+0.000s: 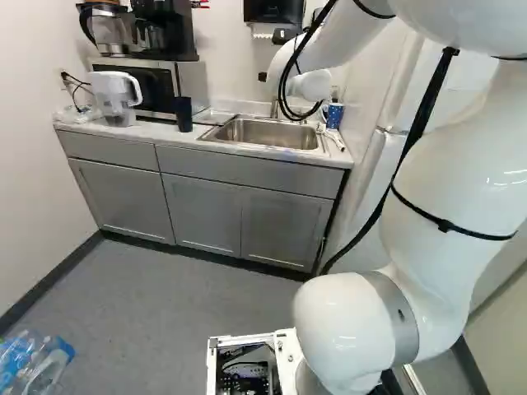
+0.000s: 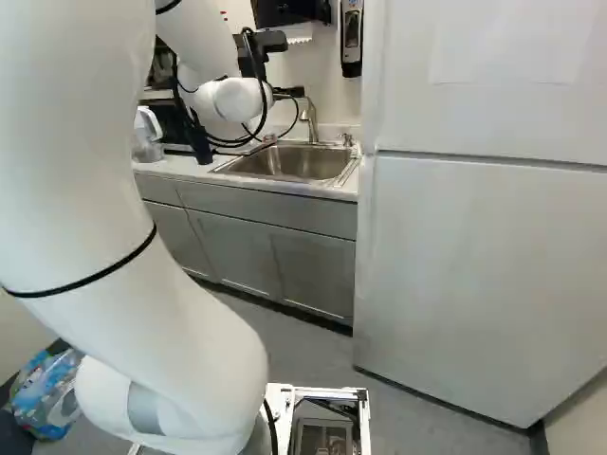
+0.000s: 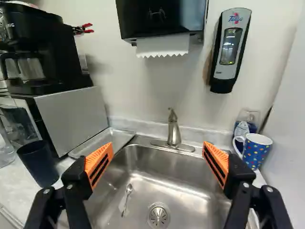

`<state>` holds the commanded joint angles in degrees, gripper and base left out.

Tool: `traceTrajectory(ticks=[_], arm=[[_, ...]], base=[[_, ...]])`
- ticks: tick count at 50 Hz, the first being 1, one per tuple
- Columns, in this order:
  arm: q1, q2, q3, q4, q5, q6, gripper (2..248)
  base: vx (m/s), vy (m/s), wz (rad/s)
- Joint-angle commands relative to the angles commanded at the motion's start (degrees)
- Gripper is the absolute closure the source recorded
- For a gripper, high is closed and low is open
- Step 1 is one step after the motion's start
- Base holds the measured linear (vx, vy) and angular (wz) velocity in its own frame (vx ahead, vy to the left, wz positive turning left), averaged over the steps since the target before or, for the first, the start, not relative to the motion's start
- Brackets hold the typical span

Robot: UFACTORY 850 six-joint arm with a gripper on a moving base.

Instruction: Rinse the cup and place it in the tray

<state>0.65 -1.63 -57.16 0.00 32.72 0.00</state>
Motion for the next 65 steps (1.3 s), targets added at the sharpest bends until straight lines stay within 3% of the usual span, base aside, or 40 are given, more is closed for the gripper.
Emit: traceTrajectory(ticks=[65], arm=[[0.00,0.00,0.00,0.00,0.00,0.00,3]], base=[[0.127,0.011,0.041]])
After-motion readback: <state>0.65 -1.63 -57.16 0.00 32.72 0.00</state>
